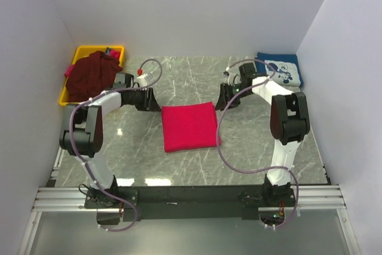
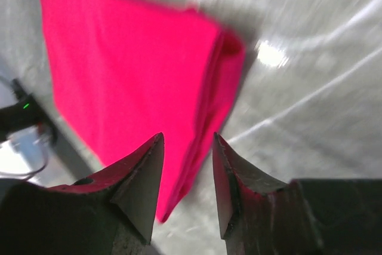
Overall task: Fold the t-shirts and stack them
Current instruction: Fold the tshirt
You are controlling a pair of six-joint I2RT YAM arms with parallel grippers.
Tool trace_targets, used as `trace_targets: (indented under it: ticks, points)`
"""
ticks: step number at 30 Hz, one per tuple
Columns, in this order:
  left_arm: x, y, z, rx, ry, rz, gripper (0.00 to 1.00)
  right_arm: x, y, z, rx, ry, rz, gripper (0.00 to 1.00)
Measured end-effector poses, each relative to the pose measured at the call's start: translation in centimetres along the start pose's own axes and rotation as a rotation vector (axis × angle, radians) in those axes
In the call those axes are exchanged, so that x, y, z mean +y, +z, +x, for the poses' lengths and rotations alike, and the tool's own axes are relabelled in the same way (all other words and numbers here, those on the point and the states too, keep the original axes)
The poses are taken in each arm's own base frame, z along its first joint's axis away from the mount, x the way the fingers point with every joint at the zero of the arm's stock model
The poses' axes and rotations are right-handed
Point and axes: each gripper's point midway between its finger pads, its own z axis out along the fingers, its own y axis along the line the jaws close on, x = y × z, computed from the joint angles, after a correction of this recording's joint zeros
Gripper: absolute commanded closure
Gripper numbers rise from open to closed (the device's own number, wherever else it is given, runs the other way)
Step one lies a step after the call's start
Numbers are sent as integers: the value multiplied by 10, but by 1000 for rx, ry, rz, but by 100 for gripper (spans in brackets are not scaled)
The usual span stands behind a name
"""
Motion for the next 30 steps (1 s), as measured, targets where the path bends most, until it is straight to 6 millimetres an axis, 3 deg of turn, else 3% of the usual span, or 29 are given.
trace_targets:
  ticks: [7,13,30]
  points:
    - [-22,2,27,48,-98,54,55,15,11,39,93,65,-64,59]
    - [-33,9,37,79,-117,71,55,24,18,43,113,65,-87,59]
    - [-31,17,45,105,-135,68,60,5,29,58,143,111,-12,56]
